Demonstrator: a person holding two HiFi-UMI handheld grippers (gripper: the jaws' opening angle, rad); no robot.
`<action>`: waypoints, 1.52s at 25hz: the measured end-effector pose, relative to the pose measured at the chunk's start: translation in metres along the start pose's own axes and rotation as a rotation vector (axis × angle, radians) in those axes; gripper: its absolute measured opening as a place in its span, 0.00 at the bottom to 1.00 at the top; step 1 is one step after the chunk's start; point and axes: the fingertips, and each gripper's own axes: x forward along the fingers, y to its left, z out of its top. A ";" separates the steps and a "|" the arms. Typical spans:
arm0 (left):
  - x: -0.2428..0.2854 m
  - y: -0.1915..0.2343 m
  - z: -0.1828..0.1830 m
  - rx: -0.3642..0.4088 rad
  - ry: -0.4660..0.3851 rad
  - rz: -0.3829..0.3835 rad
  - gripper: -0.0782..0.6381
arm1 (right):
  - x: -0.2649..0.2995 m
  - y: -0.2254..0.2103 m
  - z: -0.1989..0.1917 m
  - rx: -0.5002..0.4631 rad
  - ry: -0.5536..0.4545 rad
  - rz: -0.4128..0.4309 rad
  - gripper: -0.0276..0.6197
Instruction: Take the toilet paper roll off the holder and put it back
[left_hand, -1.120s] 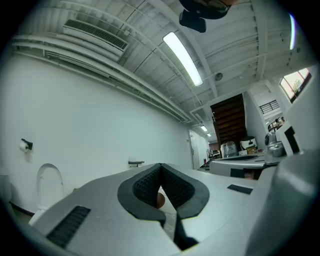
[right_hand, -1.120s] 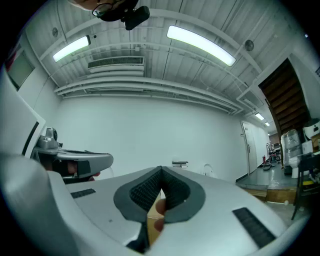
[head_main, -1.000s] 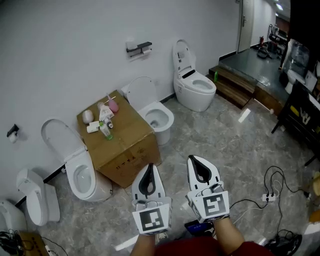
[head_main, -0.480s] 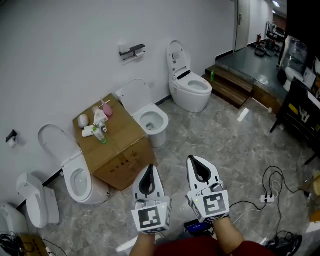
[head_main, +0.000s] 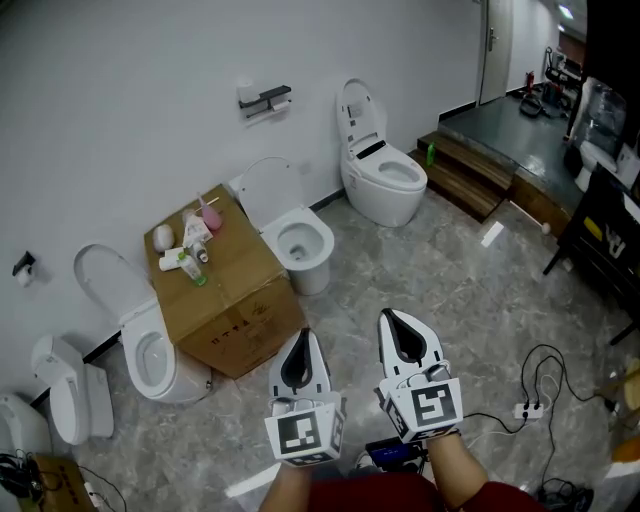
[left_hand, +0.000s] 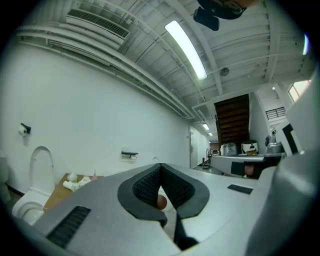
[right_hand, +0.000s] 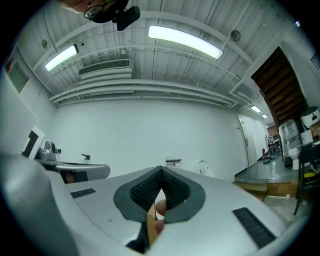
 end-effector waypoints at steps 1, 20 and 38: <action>0.004 0.000 -0.001 0.003 0.001 0.004 0.12 | 0.002 -0.003 -0.001 -0.001 0.004 0.003 0.06; 0.187 0.076 -0.003 0.006 -0.008 -0.054 0.12 | 0.187 -0.030 -0.011 -0.041 0.016 -0.024 0.06; 0.349 0.169 0.004 -0.007 -0.013 -0.046 0.12 | 0.376 -0.052 -0.023 -0.013 0.011 -0.014 0.06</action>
